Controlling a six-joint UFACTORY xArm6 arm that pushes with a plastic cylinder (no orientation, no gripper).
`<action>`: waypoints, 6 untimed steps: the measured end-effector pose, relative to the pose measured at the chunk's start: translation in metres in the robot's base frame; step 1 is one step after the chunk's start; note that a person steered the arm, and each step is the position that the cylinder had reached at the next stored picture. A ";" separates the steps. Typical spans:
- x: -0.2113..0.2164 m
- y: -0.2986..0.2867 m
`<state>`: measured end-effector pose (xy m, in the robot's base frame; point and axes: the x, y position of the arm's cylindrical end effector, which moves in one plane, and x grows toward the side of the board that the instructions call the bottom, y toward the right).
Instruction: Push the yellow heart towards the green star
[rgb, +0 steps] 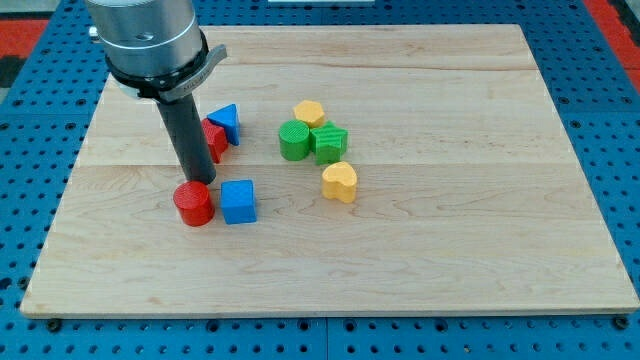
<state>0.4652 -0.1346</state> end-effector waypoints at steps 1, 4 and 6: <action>0.000 0.002; -0.006 0.054; -0.045 0.099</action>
<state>0.4207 -0.0358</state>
